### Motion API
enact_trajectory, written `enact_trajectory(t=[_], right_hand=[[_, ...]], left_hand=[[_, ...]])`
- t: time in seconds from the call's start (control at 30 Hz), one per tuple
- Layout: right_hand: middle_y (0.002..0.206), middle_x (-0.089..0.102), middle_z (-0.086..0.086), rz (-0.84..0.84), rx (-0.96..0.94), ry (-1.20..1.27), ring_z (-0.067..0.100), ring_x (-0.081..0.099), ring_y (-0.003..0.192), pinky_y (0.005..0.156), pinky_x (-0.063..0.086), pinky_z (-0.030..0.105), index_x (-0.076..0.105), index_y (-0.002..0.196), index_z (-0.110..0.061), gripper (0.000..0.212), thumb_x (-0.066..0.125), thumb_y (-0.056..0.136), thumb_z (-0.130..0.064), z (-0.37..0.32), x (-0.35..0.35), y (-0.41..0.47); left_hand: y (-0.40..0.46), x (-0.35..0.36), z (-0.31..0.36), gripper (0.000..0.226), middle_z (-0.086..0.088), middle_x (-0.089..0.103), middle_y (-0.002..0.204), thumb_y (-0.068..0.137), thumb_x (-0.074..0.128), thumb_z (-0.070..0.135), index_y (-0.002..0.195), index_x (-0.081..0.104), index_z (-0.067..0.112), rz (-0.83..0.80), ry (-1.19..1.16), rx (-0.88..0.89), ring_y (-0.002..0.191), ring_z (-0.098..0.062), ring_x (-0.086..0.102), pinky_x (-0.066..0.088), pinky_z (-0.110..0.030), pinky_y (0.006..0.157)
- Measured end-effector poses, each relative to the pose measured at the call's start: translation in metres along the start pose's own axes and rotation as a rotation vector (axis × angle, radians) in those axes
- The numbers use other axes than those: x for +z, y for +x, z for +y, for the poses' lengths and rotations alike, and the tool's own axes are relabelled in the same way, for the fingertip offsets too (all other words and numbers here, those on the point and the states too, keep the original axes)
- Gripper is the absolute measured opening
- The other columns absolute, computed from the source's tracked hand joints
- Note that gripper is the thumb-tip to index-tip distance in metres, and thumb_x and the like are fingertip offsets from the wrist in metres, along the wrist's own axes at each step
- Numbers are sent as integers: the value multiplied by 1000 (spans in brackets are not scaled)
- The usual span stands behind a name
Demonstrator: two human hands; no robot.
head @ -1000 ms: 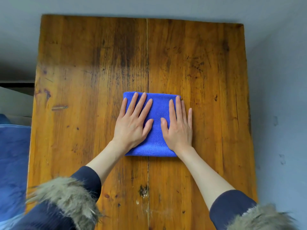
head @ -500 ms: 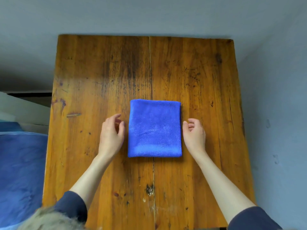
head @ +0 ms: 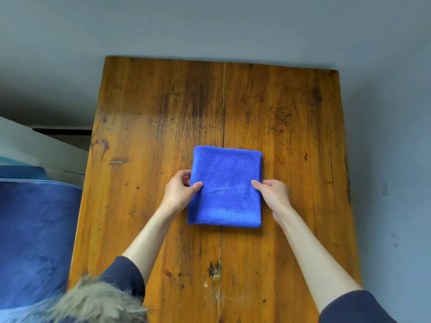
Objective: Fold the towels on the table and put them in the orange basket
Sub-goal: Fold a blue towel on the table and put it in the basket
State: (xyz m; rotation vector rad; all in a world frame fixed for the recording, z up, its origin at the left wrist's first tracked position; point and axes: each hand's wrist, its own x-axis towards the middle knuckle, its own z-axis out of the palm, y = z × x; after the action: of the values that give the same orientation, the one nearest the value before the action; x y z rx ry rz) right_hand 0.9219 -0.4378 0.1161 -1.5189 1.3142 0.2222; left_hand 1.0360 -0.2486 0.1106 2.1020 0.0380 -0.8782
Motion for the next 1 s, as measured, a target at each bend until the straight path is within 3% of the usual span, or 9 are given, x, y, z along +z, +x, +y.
enact_trajectory(t=[0.1,0.2,0.3,0.37,0.47,0.53,0.6,0.77,1.0], right_hand=[[102,65,6,-53,-3,14,12,58,81,57,40,20,63,103,-2,27,63,89,-24,-1,-2,0],[107,60,3,-73,-48,9,15,57,90,59,41,21,58,110,-7,28,64,88,-24,-2,-5,-3],[112,62,5,-163,-31,29,18,62,96,75,54,33,56,113,-8,28,62,88,-20,-3,-3,-10],[113,63,6,-238,-13,34,19,63,97,81,55,37,55,115,-10,27,60,89,-15,-3,-2,-17],[106,65,3,-361,12,24,13,64,88,64,52,27,54,114,-14,24,57,90,-12,-3,-2,-35],[102,66,1,-418,19,-5,11,64,82,61,51,25,55,113,-17,24,56,90,-10,-7,-1,-49],[101,65,0,-461,4,-38,10,64,82,61,50,25,53,114,-19,27,56,90,-9,-16,3,-65],[101,65,-3,-570,-111,-104,6,64,81,57,50,21,53,114,-19,28,58,89,-8,-52,31,-114],[98,62,4,-712,-340,-213,12,59,79,67,48,29,57,101,-20,20,57,87,-5,-89,107,-219]], left_hand=[[-2,-3,1,35,-3,67,97,83,67,12,116,56,15,-58,-66,-33,91,-22,63,51,-38,86],[-6,-9,-1,31,2,62,81,84,64,8,112,56,19,-97,-112,-62,78,-17,60,49,-33,71],[-16,-14,-8,27,-4,55,78,86,62,6,105,55,24,-124,-182,-127,70,-13,59,51,-28,56],[-26,-18,-13,28,-4,55,80,88,61,6,109,55,23,-123,-224,-161,68,-10,60,48,-22,47],[-46,-27,-22,28,-4,55,80,88,60,7,110,55,24,-122,-242,-169,68,-8,61,49,-23,47],[-64,-37,-29,26,-1,53,75,89,60,7,106,56,26,-107,-261,-163,60,-1,60,48,-22,45],[-83,-50,-36,26,0,51,74,89,59,7,105,55,27,-85,-270,-153,59,1,59,48,-19,47],[-133,-103,-44,26,-2,51,84,89,60,12,104,53,33,37,-271,-91,77,-10,58,53,-24,54],[-230,-190,-92,31,-9,58,93,88,59,9,113,55,26,330,-479,-19,80,-14,63,54,-25,58]])
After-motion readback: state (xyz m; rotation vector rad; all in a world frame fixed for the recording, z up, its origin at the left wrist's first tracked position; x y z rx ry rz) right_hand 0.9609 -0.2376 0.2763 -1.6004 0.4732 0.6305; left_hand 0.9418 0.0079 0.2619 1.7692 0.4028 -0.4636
